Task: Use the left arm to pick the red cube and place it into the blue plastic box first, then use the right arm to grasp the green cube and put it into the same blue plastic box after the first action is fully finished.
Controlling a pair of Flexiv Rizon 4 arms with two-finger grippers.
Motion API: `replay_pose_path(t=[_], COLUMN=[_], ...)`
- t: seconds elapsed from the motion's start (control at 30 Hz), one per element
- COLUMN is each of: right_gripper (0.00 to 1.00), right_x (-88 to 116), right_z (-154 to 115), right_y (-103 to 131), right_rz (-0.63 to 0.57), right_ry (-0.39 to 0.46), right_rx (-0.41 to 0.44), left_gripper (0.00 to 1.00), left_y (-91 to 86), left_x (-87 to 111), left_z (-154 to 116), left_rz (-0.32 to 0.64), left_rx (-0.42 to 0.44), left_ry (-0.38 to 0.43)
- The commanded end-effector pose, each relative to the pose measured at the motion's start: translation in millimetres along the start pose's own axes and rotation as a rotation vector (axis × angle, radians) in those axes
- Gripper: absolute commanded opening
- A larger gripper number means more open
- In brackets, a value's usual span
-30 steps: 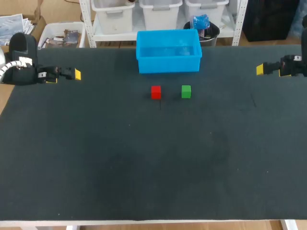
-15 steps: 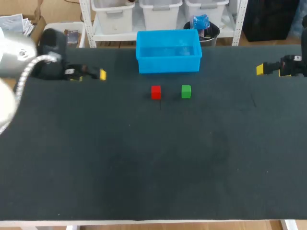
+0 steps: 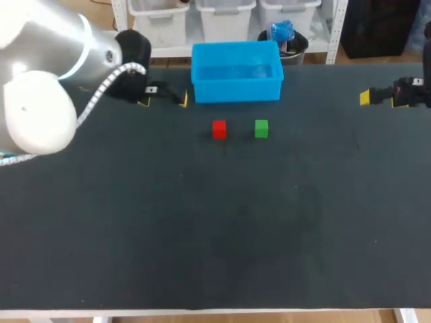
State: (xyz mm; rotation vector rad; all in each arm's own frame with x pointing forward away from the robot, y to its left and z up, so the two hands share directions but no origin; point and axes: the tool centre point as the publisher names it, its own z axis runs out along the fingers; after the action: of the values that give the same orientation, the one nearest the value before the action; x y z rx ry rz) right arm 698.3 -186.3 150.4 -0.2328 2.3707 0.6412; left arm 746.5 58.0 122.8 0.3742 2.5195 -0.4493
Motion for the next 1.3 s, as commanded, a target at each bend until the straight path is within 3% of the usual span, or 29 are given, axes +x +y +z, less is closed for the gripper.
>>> replay_pose_path(t=[0.03,0.57,0.7,0.87,1.07,1.3], right_gripper=[1.0,1.0,1.0,1.0,1.0,1.0], right_x=[-0.5,-0.5,-0.5,-0.5,-0.5,-0.5], right_z=[0.9,0.9,0.9,0.9,0.9,0.9], right_y=[0.1,0.1,0.1,0.1,0.1,0.1], right_rz=[0.0,0.0,0.0,0.0,0.0,0.0], right_ry=[0.001,0.001,0.001,0.001,0.001,0.001], right_rx=[0.002,0.002,0.002,0.002,0.002,0.002], left_gripper=[1.0,1.0,1.0,1.0,1.0,1.0], left_y=[-2.4,-2.4,-19.9,-37.5,-47.0,-50.8], left_x=[-3.9,-3.9,-20.9,-39.9,-51.4,-50.6], left_z=[2.7,2.7,28.9,57.5,84.2,95.5], left_rz=[-0.001,-0.001,0.046,0.072,0.028,-0.058], left_rx=[-0.107,-0.107,-0.137,-0.146,-0.19,-0.248], left_ry=[0.019,0.019,0.132,0.184,0.254,0.295])
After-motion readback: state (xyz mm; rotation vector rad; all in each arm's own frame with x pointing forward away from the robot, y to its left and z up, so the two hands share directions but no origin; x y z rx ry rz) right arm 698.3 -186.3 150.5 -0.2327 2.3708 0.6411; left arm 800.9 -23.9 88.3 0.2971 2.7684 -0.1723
